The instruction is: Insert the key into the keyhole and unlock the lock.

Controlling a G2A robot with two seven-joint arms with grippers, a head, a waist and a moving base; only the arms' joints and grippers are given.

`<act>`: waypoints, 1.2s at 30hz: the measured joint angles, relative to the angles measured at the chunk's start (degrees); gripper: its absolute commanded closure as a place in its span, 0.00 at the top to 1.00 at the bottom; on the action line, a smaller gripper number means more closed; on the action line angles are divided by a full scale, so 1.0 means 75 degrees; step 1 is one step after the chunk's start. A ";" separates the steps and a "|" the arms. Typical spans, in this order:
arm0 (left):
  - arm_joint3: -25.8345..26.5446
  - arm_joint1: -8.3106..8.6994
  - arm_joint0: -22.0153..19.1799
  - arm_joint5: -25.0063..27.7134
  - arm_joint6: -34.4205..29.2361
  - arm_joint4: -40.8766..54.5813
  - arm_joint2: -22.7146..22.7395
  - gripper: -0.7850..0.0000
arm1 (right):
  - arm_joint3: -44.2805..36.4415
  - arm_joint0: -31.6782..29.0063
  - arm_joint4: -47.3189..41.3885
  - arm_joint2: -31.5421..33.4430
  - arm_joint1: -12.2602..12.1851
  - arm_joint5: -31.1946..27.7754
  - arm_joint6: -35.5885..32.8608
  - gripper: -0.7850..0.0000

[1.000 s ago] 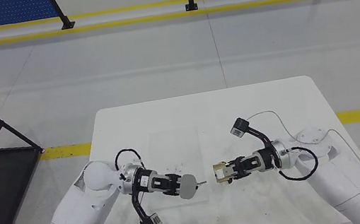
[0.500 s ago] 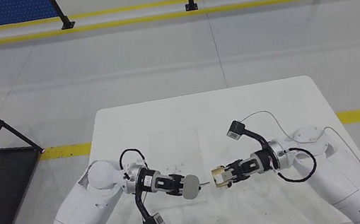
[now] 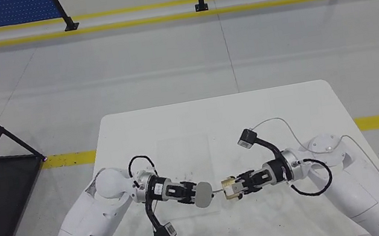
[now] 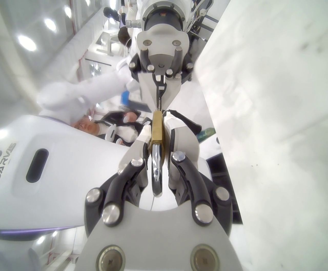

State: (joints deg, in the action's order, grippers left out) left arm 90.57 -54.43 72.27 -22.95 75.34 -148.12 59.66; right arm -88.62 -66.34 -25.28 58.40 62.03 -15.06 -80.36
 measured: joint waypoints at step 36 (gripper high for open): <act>-0.0163 0.0020 -0.0237 0.0016 0.0252 0.0095 -0.0263 0.00 | -0.0008 0.0192 0.0005 -0.0240 -0.0065 -0.0044 -0.0157 0.00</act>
State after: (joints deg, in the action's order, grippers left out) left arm 89.35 -54.28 70.49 -22.84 77.23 -147.40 57.69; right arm -88.68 -64.90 -25.24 56.61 61.54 -15.39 -81.54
